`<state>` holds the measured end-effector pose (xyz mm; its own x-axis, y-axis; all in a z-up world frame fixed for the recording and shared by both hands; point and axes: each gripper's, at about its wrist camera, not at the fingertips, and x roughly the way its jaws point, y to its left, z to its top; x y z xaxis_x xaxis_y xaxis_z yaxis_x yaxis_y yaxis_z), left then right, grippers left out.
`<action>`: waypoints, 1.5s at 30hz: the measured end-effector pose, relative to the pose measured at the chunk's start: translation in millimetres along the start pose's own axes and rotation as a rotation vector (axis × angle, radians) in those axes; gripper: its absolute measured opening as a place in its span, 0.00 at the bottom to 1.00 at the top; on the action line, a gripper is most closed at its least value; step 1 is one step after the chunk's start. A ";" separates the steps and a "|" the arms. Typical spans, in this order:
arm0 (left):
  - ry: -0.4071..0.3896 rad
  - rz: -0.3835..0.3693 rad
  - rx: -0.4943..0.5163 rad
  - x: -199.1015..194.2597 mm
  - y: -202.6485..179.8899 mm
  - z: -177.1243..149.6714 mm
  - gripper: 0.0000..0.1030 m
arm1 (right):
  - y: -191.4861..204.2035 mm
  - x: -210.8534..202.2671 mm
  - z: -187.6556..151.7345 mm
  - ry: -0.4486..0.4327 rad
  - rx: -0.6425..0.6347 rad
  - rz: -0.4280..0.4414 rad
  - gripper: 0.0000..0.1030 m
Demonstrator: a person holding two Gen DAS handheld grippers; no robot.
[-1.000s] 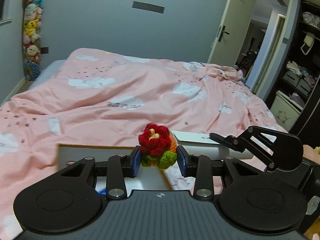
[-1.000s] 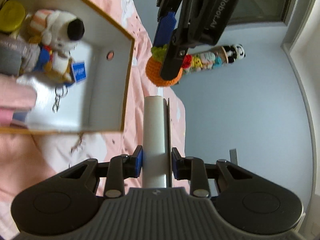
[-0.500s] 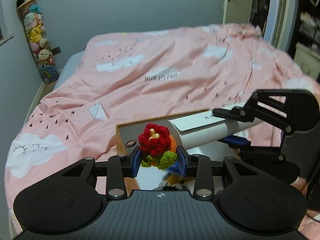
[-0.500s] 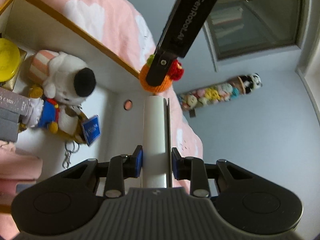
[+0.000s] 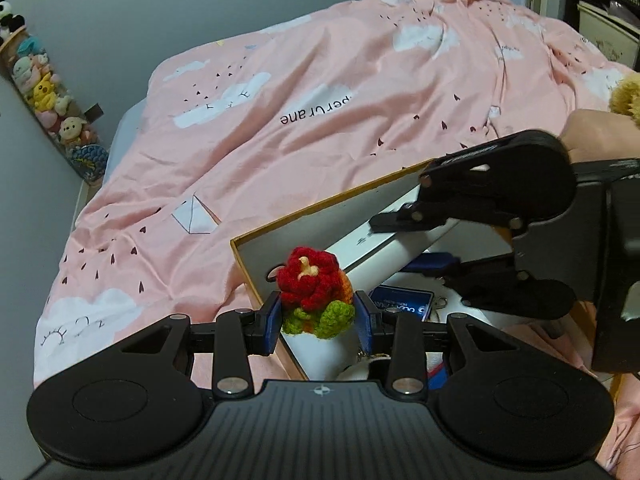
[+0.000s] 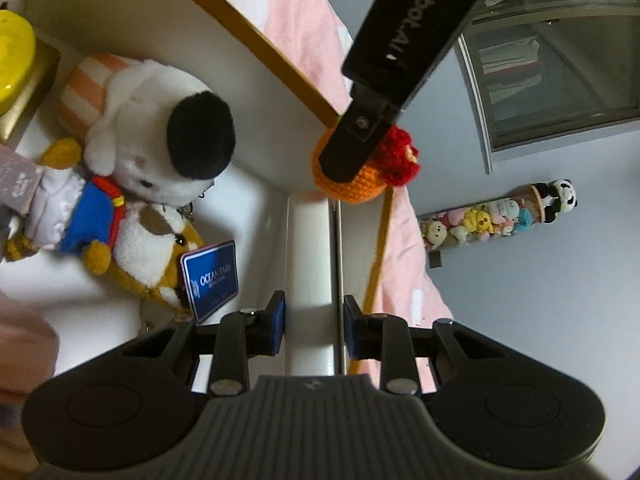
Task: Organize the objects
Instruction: 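Carry the flower with the left tool while the right tool carries the glasses case over the box, then lower the glasses case into the box with the right tool and release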
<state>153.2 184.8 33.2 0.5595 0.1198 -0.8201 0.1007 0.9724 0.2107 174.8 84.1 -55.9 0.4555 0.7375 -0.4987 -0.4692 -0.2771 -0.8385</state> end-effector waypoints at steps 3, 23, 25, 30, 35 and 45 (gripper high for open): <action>0.012 0.002 0.022 7.3 -1.1 3.5 0.41 | 3.8 12.4 -0.2 -0.011 0.015 0.016 0.30; 0.108 0.001 0.095 55.9 -14.6 13.8 0.41 | -4.1 38.1 -7.6 0.040 0.241 0.227 0.33; 0.109 0.003 0.097 57.5 -15.5 13.3 0.41 | -13.6 35.1 -8.1 0.045 0.297 0.264 0.34; 0.111 0.002 0.104 58.7 -18.5 13.6 0.41 | -35.4 27.8 -12.8 0.072 0.440 0.362 0.35; 0.121 0.001 0.125 58.3 -21.9 12.6 0.41 | -50.4 24.8 -17.6 0.092 0.581 0.430 0.31; 0.134 -0.003 0.135 59.6 -26.1 4.6 0.41 | -47.3 29.8 -7.9 0.118 0.606 0.477 0.28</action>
<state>187.7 165.6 -18.7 0.4454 0.1516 -0.8824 0.2166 0.9381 0.2704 216.6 114.4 -32.9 0.1621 0.5431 -0.8239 -0.9507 -0.1378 -0.2779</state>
